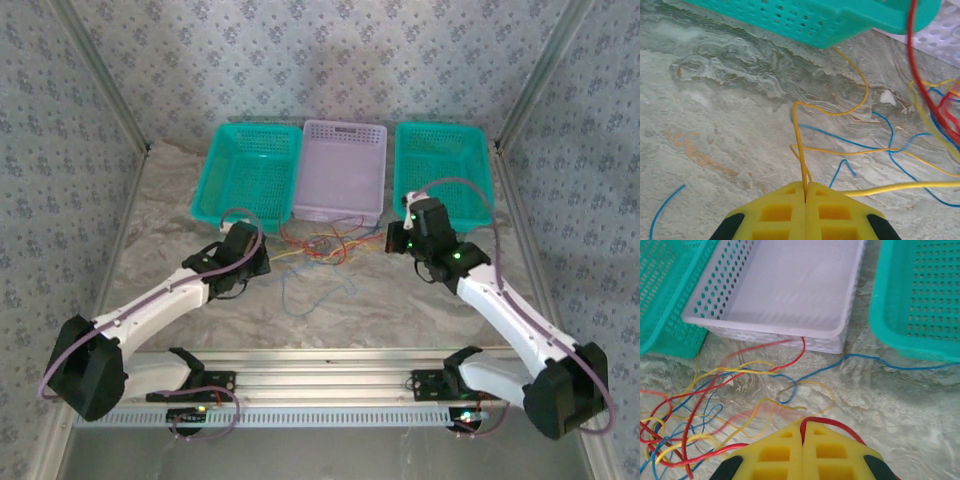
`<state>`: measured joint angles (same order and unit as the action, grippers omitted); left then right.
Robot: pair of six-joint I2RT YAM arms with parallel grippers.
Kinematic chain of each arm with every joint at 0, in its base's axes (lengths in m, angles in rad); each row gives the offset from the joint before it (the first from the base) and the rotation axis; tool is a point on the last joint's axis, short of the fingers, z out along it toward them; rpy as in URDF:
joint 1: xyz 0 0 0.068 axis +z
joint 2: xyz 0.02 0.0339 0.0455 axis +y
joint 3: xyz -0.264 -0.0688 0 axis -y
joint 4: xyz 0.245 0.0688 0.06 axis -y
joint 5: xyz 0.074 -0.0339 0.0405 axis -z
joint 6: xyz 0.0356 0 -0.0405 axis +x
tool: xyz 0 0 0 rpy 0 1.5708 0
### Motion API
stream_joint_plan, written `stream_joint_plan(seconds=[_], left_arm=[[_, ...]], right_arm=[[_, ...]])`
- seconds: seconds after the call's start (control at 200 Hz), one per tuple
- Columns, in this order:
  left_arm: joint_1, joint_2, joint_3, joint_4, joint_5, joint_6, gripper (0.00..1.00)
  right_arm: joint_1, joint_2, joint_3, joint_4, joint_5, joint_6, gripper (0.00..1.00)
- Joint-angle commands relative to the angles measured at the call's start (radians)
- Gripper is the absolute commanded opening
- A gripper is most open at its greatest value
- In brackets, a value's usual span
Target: Untangle the cables
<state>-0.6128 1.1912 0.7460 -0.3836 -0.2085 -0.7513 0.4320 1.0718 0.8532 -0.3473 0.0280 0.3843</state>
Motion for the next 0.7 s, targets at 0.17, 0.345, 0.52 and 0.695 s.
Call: stream_joint_plan(seconds=[0.17,0.345,0.52,0.695], left_arm=[[0.051,0.020,0.031,-0.102,-0.035,0.052,0.00],[0.056,0.050,0.047,-0.114,-0.041,0.061,0.00],[0.060,0.057,0.043,-0.102,-0.037,0.058,0.00],[0.059,0.080,0.046,-0.077,-0.014,0.046,0.00]], right_arm=[[-0.145,-0.171,0.053,-0.136,-0.025,0.024,0.00],[-0.205,-0.253,0.087,-0.170,0.013,0.044,0.00],[-0.243,-0.321,0.119,-0.182,0.044,0.068,0.00],[-0.248,-0.346,0.156,-0.147,0.027,0.098,0.00]])
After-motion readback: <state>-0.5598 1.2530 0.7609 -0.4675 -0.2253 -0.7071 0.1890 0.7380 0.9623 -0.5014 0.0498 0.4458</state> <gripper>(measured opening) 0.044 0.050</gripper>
